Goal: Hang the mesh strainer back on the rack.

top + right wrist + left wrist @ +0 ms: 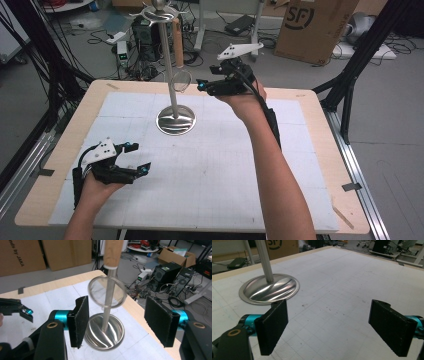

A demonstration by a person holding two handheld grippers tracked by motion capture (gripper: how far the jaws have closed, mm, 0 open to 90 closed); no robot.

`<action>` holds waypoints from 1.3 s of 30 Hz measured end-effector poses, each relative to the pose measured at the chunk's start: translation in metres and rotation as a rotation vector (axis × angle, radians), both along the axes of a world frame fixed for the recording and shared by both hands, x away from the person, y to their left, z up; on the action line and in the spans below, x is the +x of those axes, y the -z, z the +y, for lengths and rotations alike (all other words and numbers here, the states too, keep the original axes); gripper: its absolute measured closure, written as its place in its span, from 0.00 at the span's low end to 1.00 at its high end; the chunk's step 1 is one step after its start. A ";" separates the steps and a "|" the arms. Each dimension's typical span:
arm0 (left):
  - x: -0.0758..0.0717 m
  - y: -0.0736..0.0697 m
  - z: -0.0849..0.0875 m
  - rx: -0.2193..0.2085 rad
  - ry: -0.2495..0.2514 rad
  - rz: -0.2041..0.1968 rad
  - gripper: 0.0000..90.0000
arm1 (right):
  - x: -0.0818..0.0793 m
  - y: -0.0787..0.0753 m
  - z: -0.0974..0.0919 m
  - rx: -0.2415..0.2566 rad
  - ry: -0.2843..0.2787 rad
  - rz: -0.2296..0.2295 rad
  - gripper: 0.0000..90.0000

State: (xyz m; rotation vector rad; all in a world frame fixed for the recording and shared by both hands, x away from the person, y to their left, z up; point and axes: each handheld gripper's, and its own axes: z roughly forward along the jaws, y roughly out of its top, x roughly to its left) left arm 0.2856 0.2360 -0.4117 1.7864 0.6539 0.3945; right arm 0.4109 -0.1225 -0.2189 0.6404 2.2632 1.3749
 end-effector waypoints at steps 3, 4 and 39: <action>0.000 0.000 0.000 0.003 0.000 0.000 0.18 | -0.006 0.002 -0.004 0.003 -0.003 0.007 0.40; 0.000 0.000 0.000 0.004 -0.002 -0.001 0.18 | -0.008 0.002 -0.005 0.004 -0.005 0.006 0.39; 0.000 0.002 -0.003 0.021 0.005 0.002 0.18 | -0.058 0.047 -0.068 0.072 -0.016 -0.004 0.36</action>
